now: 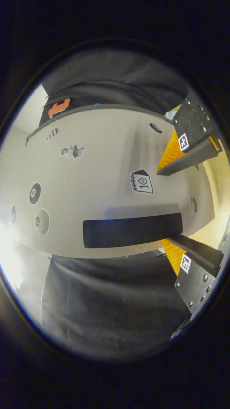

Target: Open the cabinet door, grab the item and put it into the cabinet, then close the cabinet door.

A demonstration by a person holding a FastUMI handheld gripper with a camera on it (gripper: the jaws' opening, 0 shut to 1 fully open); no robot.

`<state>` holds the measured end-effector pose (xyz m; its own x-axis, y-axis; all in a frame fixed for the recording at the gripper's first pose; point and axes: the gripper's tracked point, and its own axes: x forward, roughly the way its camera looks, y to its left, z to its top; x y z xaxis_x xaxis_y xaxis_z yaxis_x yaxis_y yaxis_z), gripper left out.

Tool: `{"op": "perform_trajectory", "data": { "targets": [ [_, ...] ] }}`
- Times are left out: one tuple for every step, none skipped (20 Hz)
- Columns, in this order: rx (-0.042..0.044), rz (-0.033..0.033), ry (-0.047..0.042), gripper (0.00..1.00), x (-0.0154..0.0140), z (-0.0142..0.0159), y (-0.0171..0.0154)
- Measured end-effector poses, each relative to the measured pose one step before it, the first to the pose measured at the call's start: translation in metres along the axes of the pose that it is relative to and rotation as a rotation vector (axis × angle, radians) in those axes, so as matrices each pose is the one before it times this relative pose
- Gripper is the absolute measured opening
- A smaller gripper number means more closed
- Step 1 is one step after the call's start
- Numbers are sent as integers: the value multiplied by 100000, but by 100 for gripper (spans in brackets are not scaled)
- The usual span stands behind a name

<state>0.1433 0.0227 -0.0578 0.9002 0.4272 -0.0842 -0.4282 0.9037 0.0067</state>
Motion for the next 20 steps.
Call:
{"op": "perform_trajectory", "data": {
  "targets": [
    [-549, 566, 164, 100, 1030, 6, 271],
    [-701, 176, -447, 100, 912, 210, 468],
    [-1095, 98, -199, 100, 971, 149, 458],
    [-466, -205, -329, 100, 820, 65, 384],
    [-265, -977, 264, 100, 911, 35, 228],
    [96, -2124, -581, 100, 168, 25, 218],
    [-731, -2481, -313, 100, 500, -12, 185],
    [334, -2065, -878, 100, 888, 104, 246],
    [886, -1991, -829, 100, 1054, 42, 204],
    [777, -1731, -907, 100, 842, -280, -213],
    [35, -1488, -449, 100, 576, 32, -93],
    [-85, -1462, -562, 100, 582, 143, 3],
    [176, -1165, -322, 100, 600, 48, -63],
    [430, -1091, -109, 100, 707, 71, -239],
    [191, -947, -105, 100, 518, -23, -147],
    [137, -1129, -113, 100, 340, -7, -46],
    [83, -1143, -258, 100, 461, 10, -46],
    [160, -1284, -250, 100, 399, -73, -6],
    [195, -1365, -451, 100, 363, 81, 0],
    [-155, -1198, -521, 100, 396, 307, 365]
  ]
}}
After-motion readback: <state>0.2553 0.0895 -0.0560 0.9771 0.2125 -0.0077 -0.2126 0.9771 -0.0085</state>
